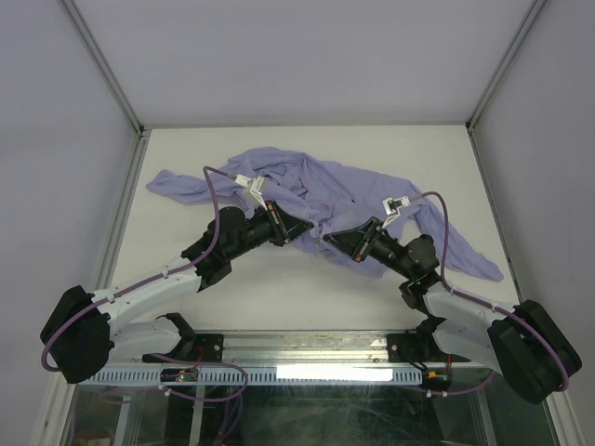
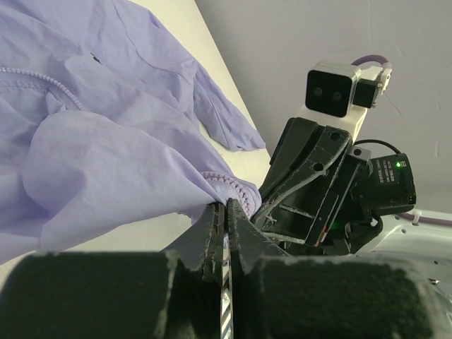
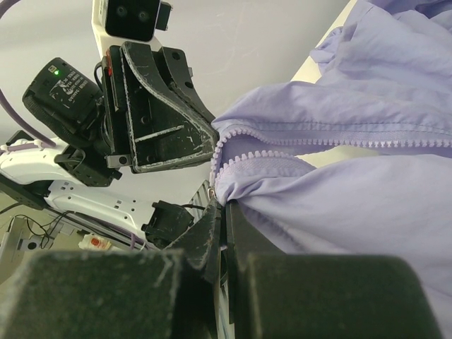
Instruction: Zip up the jacket
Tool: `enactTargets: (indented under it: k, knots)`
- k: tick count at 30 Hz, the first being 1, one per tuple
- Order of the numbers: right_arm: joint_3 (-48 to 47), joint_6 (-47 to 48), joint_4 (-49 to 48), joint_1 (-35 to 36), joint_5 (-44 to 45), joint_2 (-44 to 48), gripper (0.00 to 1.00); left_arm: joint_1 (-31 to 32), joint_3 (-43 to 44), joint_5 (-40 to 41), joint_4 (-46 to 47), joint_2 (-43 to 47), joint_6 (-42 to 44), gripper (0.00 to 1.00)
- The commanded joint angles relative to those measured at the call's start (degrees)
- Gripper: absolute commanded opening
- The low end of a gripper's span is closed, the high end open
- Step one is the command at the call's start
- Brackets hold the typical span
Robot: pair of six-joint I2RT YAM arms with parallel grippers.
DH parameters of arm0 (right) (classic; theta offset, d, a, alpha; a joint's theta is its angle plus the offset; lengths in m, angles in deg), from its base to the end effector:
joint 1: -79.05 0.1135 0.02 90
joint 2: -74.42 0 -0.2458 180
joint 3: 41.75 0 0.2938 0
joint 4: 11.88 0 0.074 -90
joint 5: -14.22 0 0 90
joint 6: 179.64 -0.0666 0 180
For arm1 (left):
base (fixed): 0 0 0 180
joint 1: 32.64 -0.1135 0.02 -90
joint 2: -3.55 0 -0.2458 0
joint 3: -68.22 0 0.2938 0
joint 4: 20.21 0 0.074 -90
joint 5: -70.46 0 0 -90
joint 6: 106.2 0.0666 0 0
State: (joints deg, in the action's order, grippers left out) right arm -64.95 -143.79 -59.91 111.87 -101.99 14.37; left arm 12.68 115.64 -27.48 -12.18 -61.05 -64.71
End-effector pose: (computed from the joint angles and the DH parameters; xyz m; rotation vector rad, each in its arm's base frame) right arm 0.2056 0.1676 0.1762 -0.1429 1.5848 1.5408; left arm 0.2279 -0.2436 0.2265 0.0600 1.9206 -1.2842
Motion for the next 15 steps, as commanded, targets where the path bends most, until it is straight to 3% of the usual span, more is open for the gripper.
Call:
enactTargets:
  k: [1,15]
  knots:
    - [-0.9,-0.3,-3.5,-0.2,-0.7,0.6,0.00,0.0,0.7,0.9,4.2,0.2,-0.1,0.00]
    - [-1.0,0.5,-2.3,-0.3,-2.0,0.8,0.00,0.0,1.4,1.5,4.8,-0.3,-0.7,0.00]
